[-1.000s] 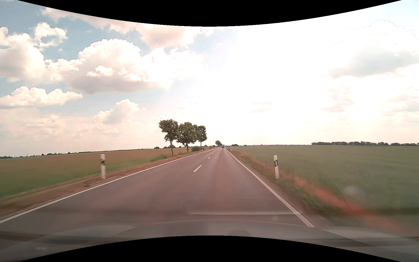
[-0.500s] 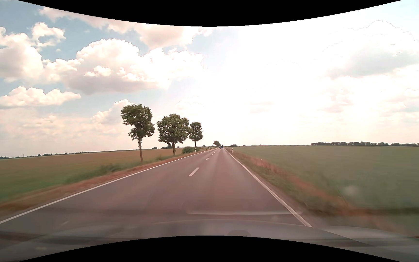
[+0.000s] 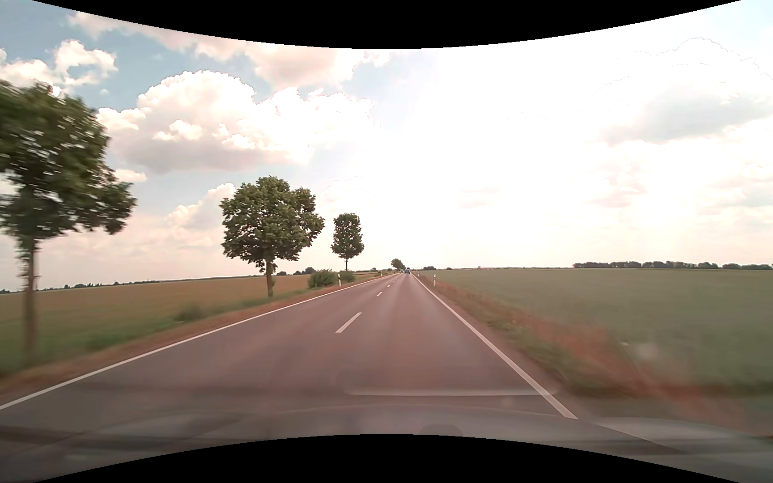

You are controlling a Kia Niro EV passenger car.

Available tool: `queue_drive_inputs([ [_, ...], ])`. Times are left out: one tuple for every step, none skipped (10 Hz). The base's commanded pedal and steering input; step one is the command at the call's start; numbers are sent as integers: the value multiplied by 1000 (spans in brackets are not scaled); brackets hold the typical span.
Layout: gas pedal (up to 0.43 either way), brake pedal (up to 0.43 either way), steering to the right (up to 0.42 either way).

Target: Follow the waypoints while adhering to traffic rules and regulations

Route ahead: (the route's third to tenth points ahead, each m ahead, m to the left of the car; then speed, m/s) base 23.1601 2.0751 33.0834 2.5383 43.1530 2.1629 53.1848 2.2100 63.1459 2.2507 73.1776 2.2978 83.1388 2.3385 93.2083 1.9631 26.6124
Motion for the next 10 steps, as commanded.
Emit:
queue_drive_inputs([
  [260,0,1],
  [260,0,0],
  [260,0,0],
  [260,0,0],
  [260,0,0],
  [260,0,0],
  [260,0,0],
  [248,0,-1],
  [248,0,-1],
  [248,0,-3],
])
